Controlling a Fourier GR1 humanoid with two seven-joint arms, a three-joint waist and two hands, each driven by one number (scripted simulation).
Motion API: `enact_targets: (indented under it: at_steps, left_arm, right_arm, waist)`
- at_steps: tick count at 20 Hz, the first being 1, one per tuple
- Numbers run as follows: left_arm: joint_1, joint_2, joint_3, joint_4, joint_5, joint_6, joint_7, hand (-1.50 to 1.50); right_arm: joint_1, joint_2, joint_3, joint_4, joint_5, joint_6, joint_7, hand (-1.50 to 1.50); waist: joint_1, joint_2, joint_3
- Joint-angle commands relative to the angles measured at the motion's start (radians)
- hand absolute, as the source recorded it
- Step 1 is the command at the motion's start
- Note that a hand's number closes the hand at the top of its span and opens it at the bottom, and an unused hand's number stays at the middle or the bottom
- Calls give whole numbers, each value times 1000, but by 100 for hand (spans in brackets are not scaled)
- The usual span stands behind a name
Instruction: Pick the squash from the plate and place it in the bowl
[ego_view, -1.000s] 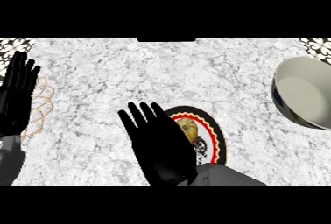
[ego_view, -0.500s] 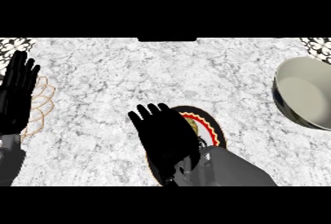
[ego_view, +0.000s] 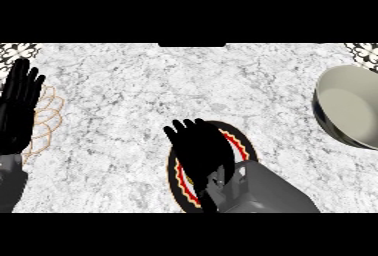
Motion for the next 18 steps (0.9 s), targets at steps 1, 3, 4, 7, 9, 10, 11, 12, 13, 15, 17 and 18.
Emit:
enact_targets:
  at_steps: [1,3,4,7,9,10,11,12,13,15,17,18]
  left_arm:
    - [15,14,35,-8,16,-40,6,0]
    - [-29,6,29,0,-4,-18,27,0]
    - [73,-31,-20,-122,-36,26,28,0]
    - [-27,0,49,12,-13,-46,30,0]
    - [-17,-17,59,75,-29,-70,-35,0]
    - [-82,-23,55,69,-31,-49,20,0]
    - [-68,-40,57,95,-55,-56,-17,0]
    - [-71,-15,63,57,-52,-54,37,0]
    - [2,-89,9,-19,-86,-3,2,0]
    - [13,-48,79,5,-41,-76,-7,0]
    - [-13,-86,56,25,-90,-53,0,0]
    - [-2,-92,47,-23,-96,-43,33,0]
  right_arm:
    - [47,-11,-13,5,32,48,88,-150]
    - [69,48,45,26,83,25,121,-150]
    - [69,-60,-8,98,107,1,-33,-150]
    - [99,-43,-31,40,142,44,-28,-150]
    - [124,-46,-9,94,205,4,-107,-150]
    - [168,-67,10,54,239,-19,-133,-150]
    - [113,-29,-66,85,216,43,-125,-150]
    - [195,-79,-24,40,252,-4,-167,-150]
    - [135,-43,-33,154,286,-56,-227,-150]
    - [195,-66,-15,122,323,-67,-283,-150]
    - [175,-26,-51,148,327,-13,-292,-150]
    - [189,1,-45,142,336,-12,-277,-150]
  waist:
    - [4,1,0]
    - [2,1,0]
    - [17,1,1]
    - [3,2,1]
    - [4,4,1]
    - [1,3,1]
    - [3,3,1]
    - [2,2,1]
    - [11,3,1]
    - [8,3,1]
    - [6,3,1]
    - [7,2,1]
